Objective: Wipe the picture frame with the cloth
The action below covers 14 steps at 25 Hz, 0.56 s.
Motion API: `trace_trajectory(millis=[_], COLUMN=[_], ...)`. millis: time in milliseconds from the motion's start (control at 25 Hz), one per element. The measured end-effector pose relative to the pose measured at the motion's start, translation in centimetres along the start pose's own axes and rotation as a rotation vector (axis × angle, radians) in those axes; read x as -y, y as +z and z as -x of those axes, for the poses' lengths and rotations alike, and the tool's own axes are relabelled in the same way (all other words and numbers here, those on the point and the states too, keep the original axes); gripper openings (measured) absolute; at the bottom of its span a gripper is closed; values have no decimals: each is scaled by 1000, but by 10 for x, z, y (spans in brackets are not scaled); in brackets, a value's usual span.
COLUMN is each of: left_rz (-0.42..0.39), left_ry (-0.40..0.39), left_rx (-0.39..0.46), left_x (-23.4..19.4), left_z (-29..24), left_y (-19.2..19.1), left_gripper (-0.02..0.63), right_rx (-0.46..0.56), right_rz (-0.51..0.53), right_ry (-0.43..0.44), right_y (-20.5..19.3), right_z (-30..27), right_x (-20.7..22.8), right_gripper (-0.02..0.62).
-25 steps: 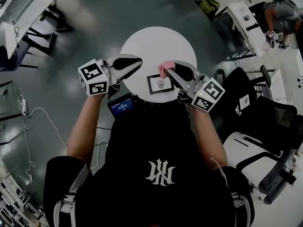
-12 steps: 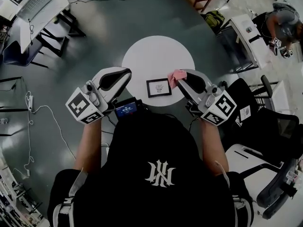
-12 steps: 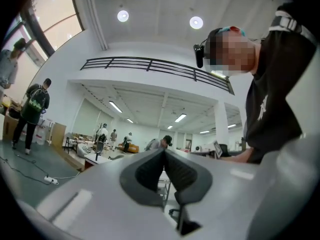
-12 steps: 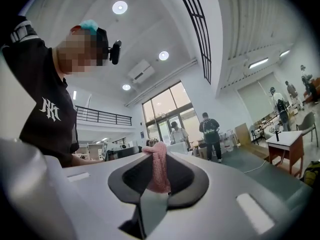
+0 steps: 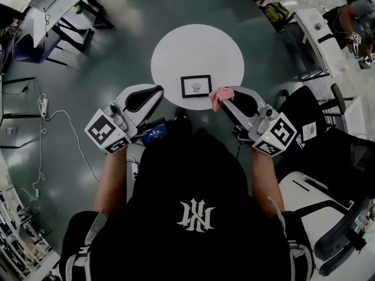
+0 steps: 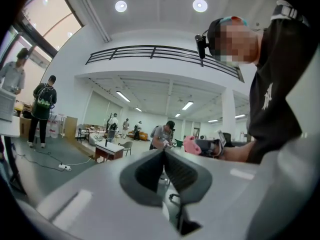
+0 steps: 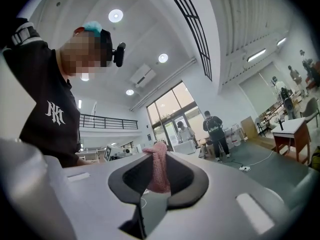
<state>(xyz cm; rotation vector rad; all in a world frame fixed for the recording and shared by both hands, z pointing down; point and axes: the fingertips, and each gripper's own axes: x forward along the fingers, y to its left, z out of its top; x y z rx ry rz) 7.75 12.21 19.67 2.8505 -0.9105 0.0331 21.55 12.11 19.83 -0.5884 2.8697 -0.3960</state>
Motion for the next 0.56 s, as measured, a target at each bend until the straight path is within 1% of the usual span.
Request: trace_trajectory(millis=[160,280,560], left_rz=[32,40,66], left_ry=[61,97,203], left_rx=[-19,-35,-30], left_x=[10,16,6], left_z=[20,30,57], left_y=[-19,-28,-37], left_gripper=[3,3,3], right_rx=[-2,-6,-47], right_rz=[-29,-44,-52], right_ry=[44,79,120], right_y=[-17,-24,-40], right_z=[-1,-2,-13], right_x=[-11,-18,-21], right_gripper=[64,66,66])
